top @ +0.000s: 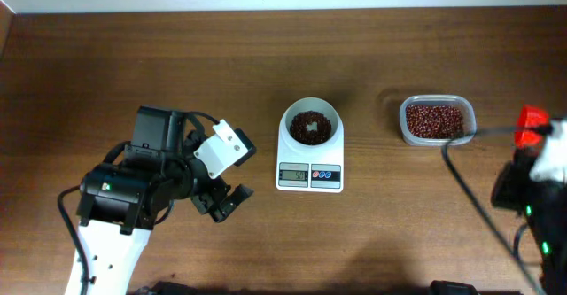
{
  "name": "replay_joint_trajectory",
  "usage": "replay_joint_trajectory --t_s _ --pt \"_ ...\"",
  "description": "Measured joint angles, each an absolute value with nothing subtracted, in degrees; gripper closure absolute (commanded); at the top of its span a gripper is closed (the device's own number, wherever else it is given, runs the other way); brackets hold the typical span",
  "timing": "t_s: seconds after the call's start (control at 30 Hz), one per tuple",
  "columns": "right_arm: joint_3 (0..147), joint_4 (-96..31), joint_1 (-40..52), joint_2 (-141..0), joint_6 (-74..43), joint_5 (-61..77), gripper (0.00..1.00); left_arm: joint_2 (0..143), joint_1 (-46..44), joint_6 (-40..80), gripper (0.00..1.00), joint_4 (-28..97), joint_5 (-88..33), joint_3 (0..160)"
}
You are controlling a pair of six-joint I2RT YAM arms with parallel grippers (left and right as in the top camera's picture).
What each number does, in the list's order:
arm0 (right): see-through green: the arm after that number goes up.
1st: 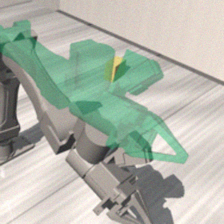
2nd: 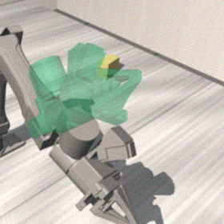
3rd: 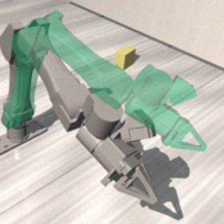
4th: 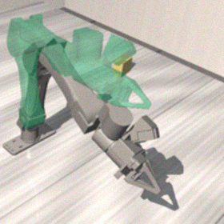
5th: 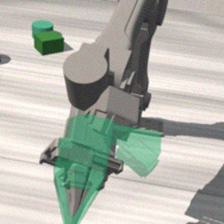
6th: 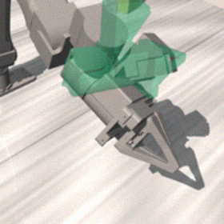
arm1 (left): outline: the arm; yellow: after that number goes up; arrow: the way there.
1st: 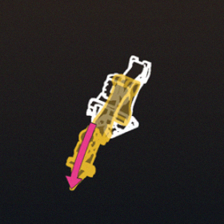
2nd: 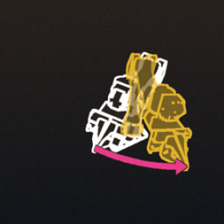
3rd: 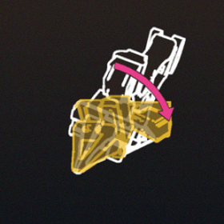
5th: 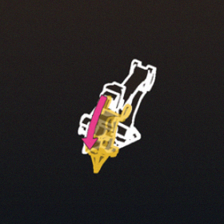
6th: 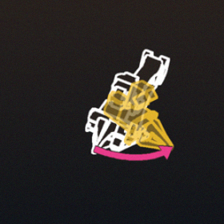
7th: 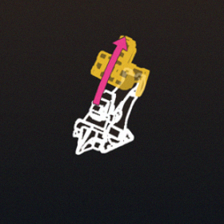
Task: Scoop and weigh 50g on scale
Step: 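Lower the red scoop to the table front-right and open the right gripper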
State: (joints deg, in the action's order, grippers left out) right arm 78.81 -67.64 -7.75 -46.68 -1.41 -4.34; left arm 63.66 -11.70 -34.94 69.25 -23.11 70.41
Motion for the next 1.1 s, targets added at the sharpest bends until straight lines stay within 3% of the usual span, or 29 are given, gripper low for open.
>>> replay_joint_trajectory --t_s 0.13,0.2,0.3,0.47,0.6,0.67,0.73,0.87,0.9,0.97,1.1 --pt "66.41 -66.89 -7.97 -41.41 -7.75 10.13 0.96 63.66 -11.7 -34.94 0.01 69.17 -23.14 70.43" --pt "53.49 -63.66 -7.97 -41.78 -10.76 15.86 0.96 63.66 -11.7 -34.94 0.01 69.25 -23.14 70.46" --pt "35.33 -49.15 -7.97 -42.33 -17.26 24.8 0.96 63.66 -11.7 -34.94 0.01 69.21 -23.14 70.52" --pt "21.32 -34.28 -7.97 -42.11 -25.96 33.56 0.96 63.66 -11.7 -34.94 0.01 69.23 -23.14 70.52" --pt "18.98 -34.22 -7.97 -42.04 -30.35 35.46 0.95 63.66 -11.7 -34.94 0.01 69.21 -23.14 70.52" --pt "18.68 -35.92 -7.97 -42.04 -31.68 35.48 0.79 63.66 -11.7 -34.94 0.01 69.21 -23.11 70.52" --pt "18.59 -36.14 -7.97 -42.04 -32.42 35.4 0.76 63.66 -11.7 -34.94 0.01 69.21 -23.11 70.52" --pt "18.52 -37.23 -7.97 -42.04 -32.73 33.82 0.62 63.66 -11.7 -34.94 0.01 69.23 -23.14 70.52" --pt "18.52 -37.78 -7.97 -42.04 -32.88 32.73 0.49 63.66 -11.7 -34.94 0.01 69.21 -23.14 70.52" --pt "18.52 -38.61 -7.97 -42.04 -32.84 29.74 0.42 63.66 -11.7 -34.94 0.01 69.21 -23.14 70.52" --pt "18.52 -40.36 -7.97 -42.04 -32.84 24.75 0.01 63.66 -11.7 -34.94 0.01 69.23 -23.14 70.52"
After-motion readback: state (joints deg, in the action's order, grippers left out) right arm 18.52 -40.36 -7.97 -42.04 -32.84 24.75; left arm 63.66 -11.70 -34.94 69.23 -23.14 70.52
